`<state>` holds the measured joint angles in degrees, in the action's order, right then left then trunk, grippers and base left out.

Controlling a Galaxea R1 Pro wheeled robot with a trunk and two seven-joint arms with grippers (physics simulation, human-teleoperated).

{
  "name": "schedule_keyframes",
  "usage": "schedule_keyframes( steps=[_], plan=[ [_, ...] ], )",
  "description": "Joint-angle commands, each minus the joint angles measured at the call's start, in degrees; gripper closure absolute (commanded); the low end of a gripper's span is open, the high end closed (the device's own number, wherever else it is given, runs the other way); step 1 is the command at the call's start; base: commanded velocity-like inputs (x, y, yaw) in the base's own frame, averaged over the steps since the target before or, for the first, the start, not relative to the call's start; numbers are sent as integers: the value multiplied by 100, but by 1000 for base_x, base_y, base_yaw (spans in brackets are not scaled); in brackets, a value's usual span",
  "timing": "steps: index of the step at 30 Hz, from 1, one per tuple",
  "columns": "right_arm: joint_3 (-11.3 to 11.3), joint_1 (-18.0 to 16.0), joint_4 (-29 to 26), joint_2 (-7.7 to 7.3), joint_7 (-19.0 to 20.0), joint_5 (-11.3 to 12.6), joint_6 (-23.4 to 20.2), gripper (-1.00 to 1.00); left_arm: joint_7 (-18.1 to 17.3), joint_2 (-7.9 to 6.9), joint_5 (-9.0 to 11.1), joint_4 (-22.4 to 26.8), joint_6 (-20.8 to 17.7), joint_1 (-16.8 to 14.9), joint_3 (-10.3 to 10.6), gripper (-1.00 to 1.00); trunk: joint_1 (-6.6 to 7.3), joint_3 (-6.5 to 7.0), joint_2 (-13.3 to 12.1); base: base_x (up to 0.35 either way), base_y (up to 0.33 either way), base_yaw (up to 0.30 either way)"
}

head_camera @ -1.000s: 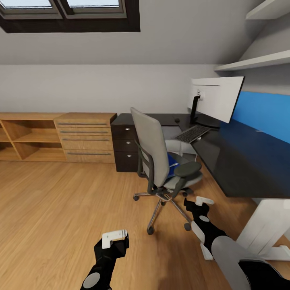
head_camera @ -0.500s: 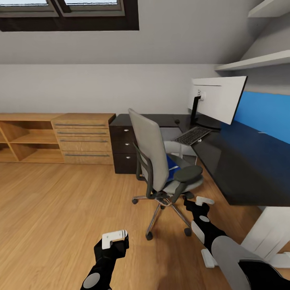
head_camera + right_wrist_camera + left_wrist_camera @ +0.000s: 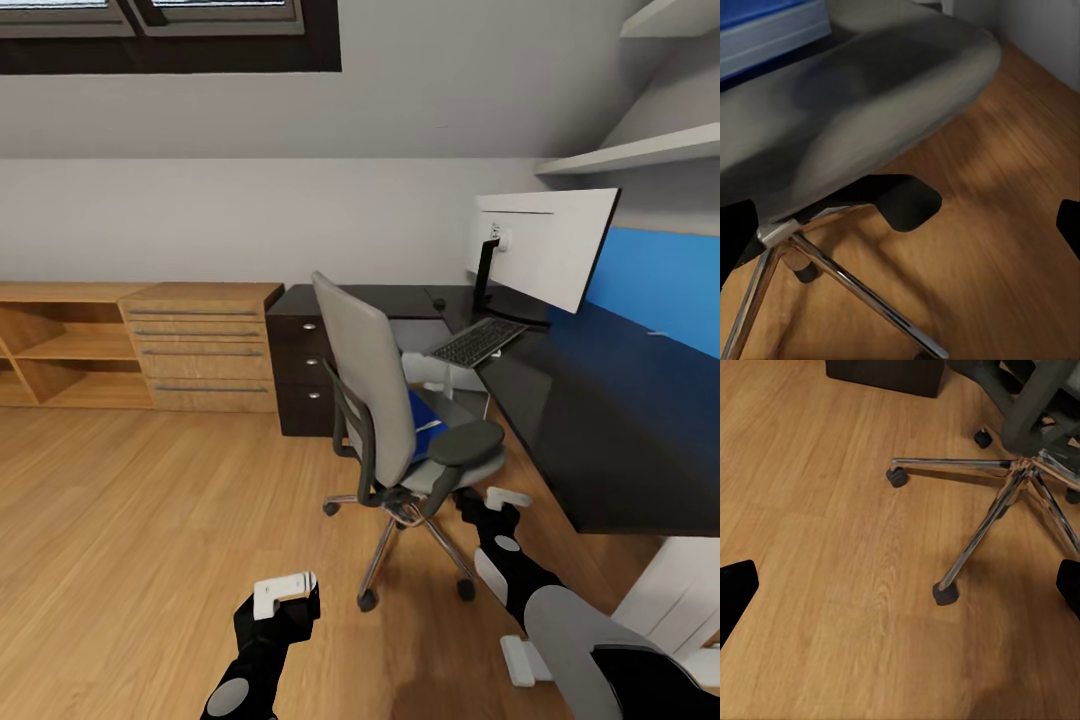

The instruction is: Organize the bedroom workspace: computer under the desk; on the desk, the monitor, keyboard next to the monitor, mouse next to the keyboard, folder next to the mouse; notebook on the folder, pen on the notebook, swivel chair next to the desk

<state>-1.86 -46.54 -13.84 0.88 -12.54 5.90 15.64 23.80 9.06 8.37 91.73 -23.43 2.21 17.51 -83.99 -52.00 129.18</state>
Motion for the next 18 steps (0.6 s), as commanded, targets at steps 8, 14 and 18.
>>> schedule_keyframes(
  steps=[8, 14, 18],
  plan=[
    [-16, -3, 4, 14, 15, 52, 205, -100, 43, -1, 60, -5, -12, -1, 7, -100, 0, -4, 2, 110, -6, 0],
    [-16, 3, 4, 24, 15, 52, 224, -100, 44, 2, 66, -6, -12, -1, 7, -100, 0, -4, 2, 20, 0, 90],
    [-16, 4, 4, 28, 15, 52, 228, -100, 44, 3, 64, -6, -12, -1, 7, -100, 0, -4, 2, 2, 0, 245]
  ],
)
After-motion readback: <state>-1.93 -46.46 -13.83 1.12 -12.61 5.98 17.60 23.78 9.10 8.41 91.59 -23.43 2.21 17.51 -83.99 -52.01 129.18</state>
